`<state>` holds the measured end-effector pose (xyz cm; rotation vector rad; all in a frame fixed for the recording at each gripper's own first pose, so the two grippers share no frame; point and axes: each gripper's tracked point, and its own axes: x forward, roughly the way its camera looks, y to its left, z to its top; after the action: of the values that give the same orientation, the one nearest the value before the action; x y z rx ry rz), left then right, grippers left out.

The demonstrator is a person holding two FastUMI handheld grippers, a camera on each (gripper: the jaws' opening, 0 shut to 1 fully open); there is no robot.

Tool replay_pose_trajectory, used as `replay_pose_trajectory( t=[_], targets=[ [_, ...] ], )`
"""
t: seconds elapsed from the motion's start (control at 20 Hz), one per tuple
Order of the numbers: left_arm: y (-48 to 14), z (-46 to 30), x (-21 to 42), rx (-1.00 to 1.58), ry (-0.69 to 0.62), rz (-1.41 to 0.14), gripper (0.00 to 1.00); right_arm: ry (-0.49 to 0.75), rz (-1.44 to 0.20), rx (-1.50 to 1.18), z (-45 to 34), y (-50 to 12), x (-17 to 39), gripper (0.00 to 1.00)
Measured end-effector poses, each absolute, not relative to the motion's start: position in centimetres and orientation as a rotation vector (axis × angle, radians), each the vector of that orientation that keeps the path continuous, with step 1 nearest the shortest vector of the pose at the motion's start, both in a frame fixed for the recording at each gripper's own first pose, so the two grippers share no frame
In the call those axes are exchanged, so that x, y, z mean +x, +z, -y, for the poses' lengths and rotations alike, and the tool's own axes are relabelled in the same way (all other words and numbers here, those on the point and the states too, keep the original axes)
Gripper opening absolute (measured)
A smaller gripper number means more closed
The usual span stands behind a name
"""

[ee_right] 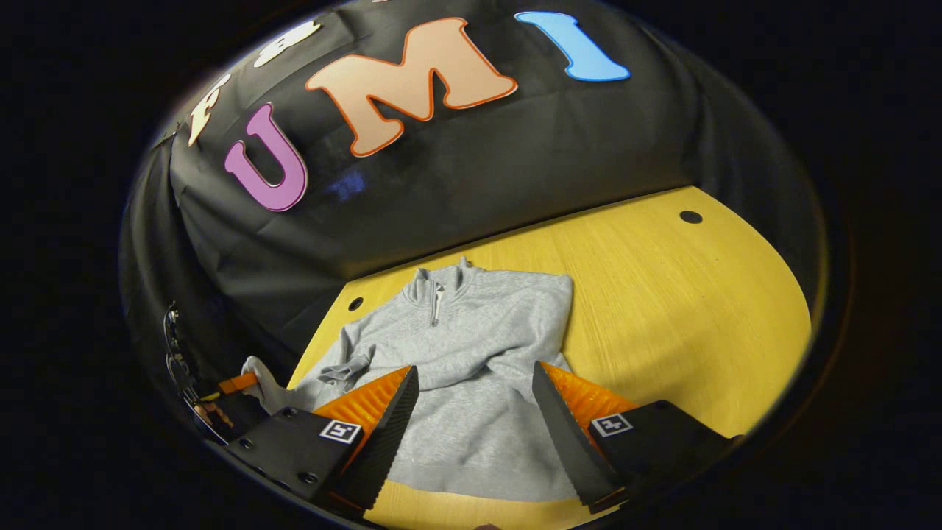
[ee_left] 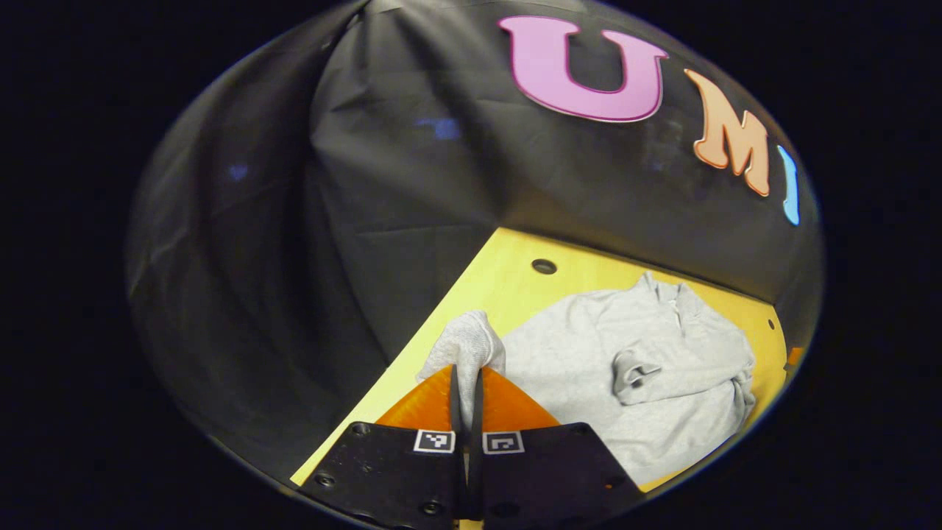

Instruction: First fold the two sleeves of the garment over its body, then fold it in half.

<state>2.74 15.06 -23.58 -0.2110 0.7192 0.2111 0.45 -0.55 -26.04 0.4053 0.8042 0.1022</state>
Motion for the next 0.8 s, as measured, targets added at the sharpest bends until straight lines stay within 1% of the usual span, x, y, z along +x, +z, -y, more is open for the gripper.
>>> replay_pose_trajectory(
  t=[0.05,0.1,0.25,0.3,0.35,0.4,0.5,0.55,0.65,0.7,0.8],
  targets=[
    [-23.1,-14.0,3.6,-0.200,0.193,-0.714,0.00,0.093,-0.805,0.410,1.3,-26.0,0.1,0.92],
    [-22.8,-13.1,4.6,-0.192,0.177,-0.704,0.02,0.083,-0.807,0.414,2.0,-26.1,-0.4,0.97],
    [-21.3,-9.7,7.0,-0.190,0.123,-0.679,0.00,0.052,-0.800,0.428,3.9,-26.1,-1.2,0.97],
    [-21.0,-8.5,7.8,-0.190,0.105,-0.669,0.00,0.043,-0.798,0.431,4.5,-26.2,-1.5,0.92],
    [-20.6,-7.3,8.6,-0.188,0.087,-0.661,0.00,0.034,-0.797,0.433,5.2,-26.2,-1.9,0.92],
    [-20.1,-5.9,9.1,-0.187,0.069,-0.655,0.00,0.026,-0.797,0.436,5.8,-26.2,-2.2,0.97],
    [-19.5,-3.3,10.2,-0.182,0.027,-0.645,0.00,0.009,-0.794,0.439,7.3,-25.8,-3.1,0.97],
    [-19.2,-2.0,10.7,-0.174,0.007,-0.639,0.00,0.001,-0.791,0.440,7.9,-25.8,-3.4,0.92],
    [-18.5,0.8,11.7,-0.163,-0.035,-0.627,0.00,-0.017,-0.786,0.435,9.0,-25.9,-3.9,0.92],
    [-18.1,2.2,12.2,-0.162,-0.053,-0.620,0.00,-0.026,-0.785,0.435,9.6,-26.0,-4.3,0.97],
    [-17.4,4.9,12.8,-0.166,-0.092,-0.612,0.00,-0.045,-0.784,0.438,10.9,-26.0,-4.9,0.97]
  ],
)
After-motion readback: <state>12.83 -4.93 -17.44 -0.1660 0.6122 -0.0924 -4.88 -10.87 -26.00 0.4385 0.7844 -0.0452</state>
